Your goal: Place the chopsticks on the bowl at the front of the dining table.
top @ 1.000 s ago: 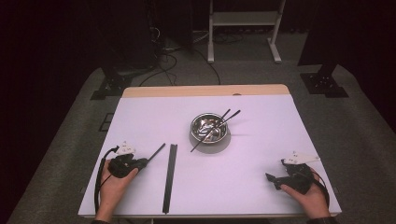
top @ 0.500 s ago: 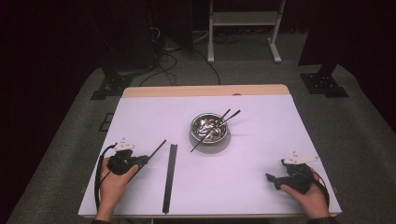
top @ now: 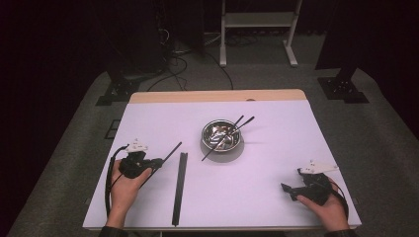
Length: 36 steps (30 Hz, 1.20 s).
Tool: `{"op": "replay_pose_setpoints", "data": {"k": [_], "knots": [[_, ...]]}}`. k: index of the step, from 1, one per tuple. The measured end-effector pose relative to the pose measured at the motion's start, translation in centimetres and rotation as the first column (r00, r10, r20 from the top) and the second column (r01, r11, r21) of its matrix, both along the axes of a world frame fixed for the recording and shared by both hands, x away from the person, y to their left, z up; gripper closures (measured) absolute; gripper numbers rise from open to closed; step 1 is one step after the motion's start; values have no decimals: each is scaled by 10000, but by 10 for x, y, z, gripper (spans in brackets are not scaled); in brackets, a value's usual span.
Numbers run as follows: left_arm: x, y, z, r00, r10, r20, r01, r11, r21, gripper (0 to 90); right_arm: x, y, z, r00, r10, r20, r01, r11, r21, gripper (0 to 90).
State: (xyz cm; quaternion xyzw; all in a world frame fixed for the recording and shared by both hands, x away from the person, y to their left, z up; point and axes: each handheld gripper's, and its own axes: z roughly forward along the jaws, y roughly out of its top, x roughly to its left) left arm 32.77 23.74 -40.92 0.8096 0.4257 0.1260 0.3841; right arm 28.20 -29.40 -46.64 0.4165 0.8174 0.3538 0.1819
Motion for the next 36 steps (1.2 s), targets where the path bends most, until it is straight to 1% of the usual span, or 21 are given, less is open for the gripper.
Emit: {"op": "replay_pose_setpoints", "data": {"k": [5,8,10,16,24,26,29,36], "knots": [[7,-9,3,9999,-129,-71,128,9999,-8,864,0,0,0,10000,3,-2,-3,10000,2,127],[10,-12,4,9998,-155,-119,153,9998,-139,864,0,0,0,10000,2,-4,-2,10000,8,127],[13,-15,6,9998,-172,-95,171,9998,-124,864,0,0,0,10000,-1,1,1,10000,7,127],[19,-24,12,9995,-331,-13,331,9991,-252,864,0,0,0,10000,3,-2,-3,10000,2,127],[26,-34,17,9993,-356,80,359,9987,-373,864,0,0,0,10000,2,5,-2,10000,-2,127],[29,-37,19,9993,-356,110,361,9983,-468,864,0,0,0,10000,4,1,-4,10000,-2,127],[32,-41,20,9992,-374,127,379,9982,-458,864,0,0,0,10000,2,3,-2,10000,-2,127],[42,-53,22,9990,-416,179,426,9974,-583,864,0,0,0,10000,1,2,-1,10000,-2,127]]}}
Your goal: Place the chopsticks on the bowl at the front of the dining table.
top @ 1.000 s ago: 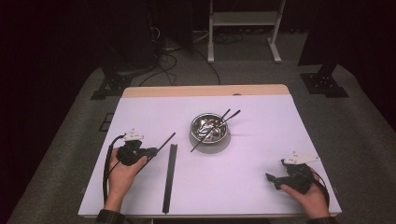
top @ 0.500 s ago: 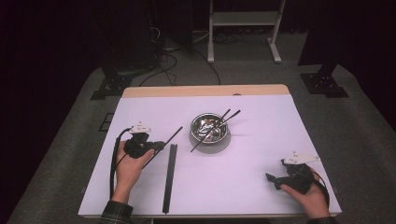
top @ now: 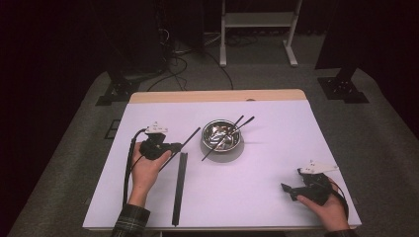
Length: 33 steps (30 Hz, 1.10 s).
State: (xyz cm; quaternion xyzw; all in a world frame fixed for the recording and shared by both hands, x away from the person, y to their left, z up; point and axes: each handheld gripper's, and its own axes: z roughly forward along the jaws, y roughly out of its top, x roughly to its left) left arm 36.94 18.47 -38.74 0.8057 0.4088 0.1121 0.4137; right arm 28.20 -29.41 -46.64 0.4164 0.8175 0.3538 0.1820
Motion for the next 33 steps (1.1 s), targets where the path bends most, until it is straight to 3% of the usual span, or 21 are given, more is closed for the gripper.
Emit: {"op": "replay_pose_setpoints", "data": {"k": [20,33], "knots": [[29,-38,1,9998,-192,-112,188,9992,-348,864,0,0,0,10000,-3,0,3,10000,1,127],[47,-56,-1,9998,-109,-178,103,9994,-332,864,0,0,0,10000,3,11,-3,10000,-2,127]]}}
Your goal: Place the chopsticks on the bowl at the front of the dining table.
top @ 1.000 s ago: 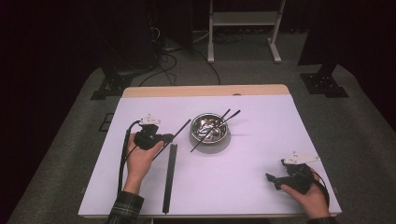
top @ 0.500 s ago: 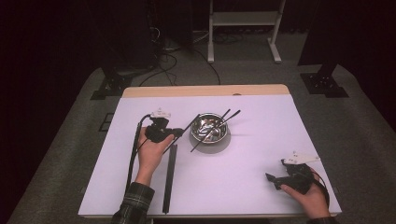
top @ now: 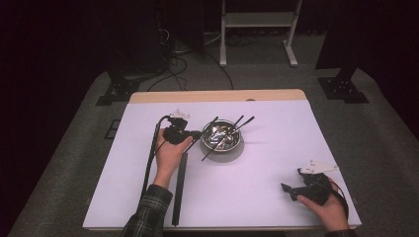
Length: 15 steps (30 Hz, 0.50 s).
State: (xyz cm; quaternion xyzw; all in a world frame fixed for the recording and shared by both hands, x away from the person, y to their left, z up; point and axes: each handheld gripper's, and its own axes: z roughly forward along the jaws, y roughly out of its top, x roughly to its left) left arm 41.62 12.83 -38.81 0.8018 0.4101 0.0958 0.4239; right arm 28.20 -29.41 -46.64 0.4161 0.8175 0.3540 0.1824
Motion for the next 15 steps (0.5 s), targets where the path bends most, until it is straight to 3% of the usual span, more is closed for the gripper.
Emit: {"op": "replay_pose_setpoints", "data": {"k": [15], "knots": [[20,-24,-2,10000,-46,-50,46,10000,3,864,0,0,0,10000,-1,-8,1,10000,2,127]]}}
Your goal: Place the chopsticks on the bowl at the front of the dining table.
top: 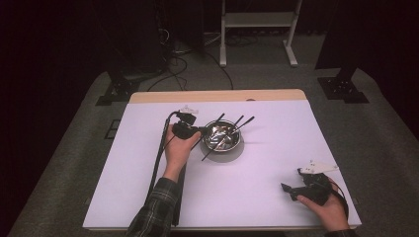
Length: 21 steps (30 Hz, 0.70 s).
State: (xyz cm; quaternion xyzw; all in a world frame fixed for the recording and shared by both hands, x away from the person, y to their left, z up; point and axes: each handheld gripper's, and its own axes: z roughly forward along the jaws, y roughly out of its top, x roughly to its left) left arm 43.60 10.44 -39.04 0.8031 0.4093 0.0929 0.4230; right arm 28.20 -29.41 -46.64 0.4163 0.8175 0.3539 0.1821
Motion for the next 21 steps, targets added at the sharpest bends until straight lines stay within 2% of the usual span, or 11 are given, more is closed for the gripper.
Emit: {"op": "replay_pose_setpoints", "data": {"k": [5,12,21], "knots": [[6,-8,0,10000,2,52,-3,9999,144,864,0,0,0,10000,0,3,0,10000,0,127],[16,-22,-3,10000,30,4,-30,9999,128,864,0,0,0,10000,-1,5,1,10000,1,127],[28,-32,-7,10000,63,-69,-61,9995,319,864,0,0,0,10000,-1,1,1,10000,2,127]]}}
